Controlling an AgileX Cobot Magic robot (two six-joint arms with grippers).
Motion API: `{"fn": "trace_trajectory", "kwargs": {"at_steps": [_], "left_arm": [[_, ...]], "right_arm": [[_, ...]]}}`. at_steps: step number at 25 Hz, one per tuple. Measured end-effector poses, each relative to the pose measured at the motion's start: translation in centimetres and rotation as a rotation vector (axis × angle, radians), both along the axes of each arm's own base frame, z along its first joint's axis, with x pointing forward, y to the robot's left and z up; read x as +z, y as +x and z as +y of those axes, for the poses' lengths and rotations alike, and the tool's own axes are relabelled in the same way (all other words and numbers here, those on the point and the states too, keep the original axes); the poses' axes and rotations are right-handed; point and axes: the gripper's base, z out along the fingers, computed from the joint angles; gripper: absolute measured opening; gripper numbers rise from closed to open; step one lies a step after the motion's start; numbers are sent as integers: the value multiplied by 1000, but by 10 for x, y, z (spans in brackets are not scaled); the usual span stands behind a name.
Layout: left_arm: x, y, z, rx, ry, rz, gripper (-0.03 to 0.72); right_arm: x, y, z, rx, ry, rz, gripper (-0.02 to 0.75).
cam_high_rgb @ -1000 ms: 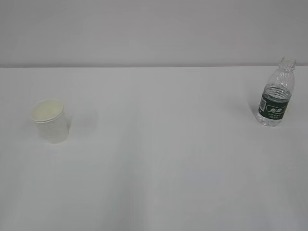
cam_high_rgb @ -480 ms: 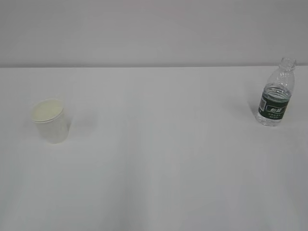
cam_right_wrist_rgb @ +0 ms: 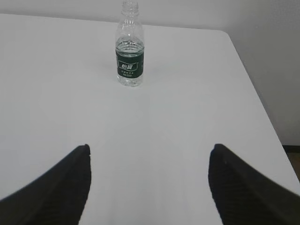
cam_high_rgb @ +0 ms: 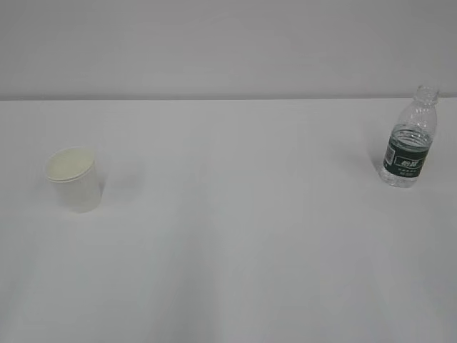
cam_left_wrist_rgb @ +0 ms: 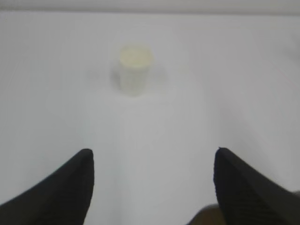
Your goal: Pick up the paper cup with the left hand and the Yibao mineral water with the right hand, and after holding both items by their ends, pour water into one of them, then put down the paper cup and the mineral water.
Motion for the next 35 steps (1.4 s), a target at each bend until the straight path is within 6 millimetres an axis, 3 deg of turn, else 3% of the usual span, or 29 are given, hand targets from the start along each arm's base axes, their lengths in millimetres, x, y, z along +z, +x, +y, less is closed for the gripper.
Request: {"fn": "trace_trajectory", "kwargs": {"at_steps": [3, 17, 25, 35], "left_arm": [[11, 0, 1, 11, -13, -92, 565], [20, 3, 2, 25, -23, -195, 565], [22, 9, 2, 30, -27, -198, 565], [26, 28, 1, 38, -26, -157, 565]], "right_arm": [[2, 0, 1, 7, 7, -16, 591], [20, 3, 5, 44, 37, -201, 591], [24, 5, 5, 50, 42, -247, 591], [28, 21, 7, 68, 38, -212, 591]]}}
